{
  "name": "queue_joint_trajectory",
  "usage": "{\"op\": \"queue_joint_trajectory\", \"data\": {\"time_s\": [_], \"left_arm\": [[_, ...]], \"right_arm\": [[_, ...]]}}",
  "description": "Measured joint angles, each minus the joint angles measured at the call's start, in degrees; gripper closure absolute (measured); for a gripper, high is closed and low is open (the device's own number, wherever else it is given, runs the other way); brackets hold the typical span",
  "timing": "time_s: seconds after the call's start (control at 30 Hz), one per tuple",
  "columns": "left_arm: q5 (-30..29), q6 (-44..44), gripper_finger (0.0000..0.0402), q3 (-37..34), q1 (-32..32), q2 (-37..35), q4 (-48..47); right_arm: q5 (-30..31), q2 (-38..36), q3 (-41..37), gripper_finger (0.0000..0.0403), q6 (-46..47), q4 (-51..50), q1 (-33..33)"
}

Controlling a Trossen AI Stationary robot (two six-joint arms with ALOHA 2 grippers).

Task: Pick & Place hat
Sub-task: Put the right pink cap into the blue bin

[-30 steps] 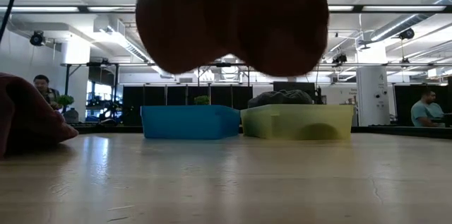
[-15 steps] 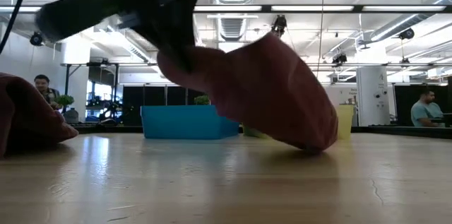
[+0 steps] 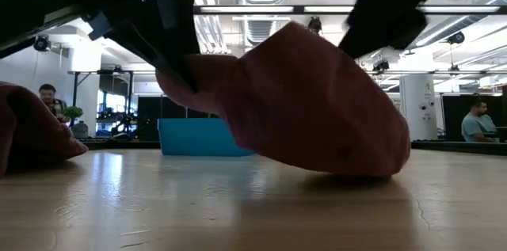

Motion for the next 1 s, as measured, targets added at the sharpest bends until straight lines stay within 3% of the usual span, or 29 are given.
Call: {"op": "queue_joint_trajectory", "data": {"time_s": [0.2,0.37,0.47,0.6,0.87,1.0], "left_arm": [[0.3,-0.2,0.0397,-0.1,-1.4,0.0,1.5],[3.0,-2.0,0.0397,-1.3,-2.8,0.0,3.6],[4.9,-5.1,0.0397,-2.7,-2.9,0.0,4.2],[5.3,-9.5,0.0397,-3.9,-2.6,0.0,2.9],[6.9,-9.8,0.0397,-4.0,-1.9,0.0,3.5],[8.8,-9.3,0.0397,-4.8,-2.1,0.0,5.1]], "right_arm": [[-1.7,3.3,-1.9,0.0258,0.1,4.5,-2.8],[-7.3,4.4,-4.2,0.0286,1.2,6.3,-6.3],[-13.4,5.2,-6.0,0.029,2.3,12.7,-7.6],[-16.3,4.8,-6.4,0.0282,3.6,19.3,-6.8],[-16.4,4.6,-3.3,0.0238,0.6,13.0,-4.7],[-12.8,1.1,-2.2,0.0226,-0.8,9.8,-5.0]]}}
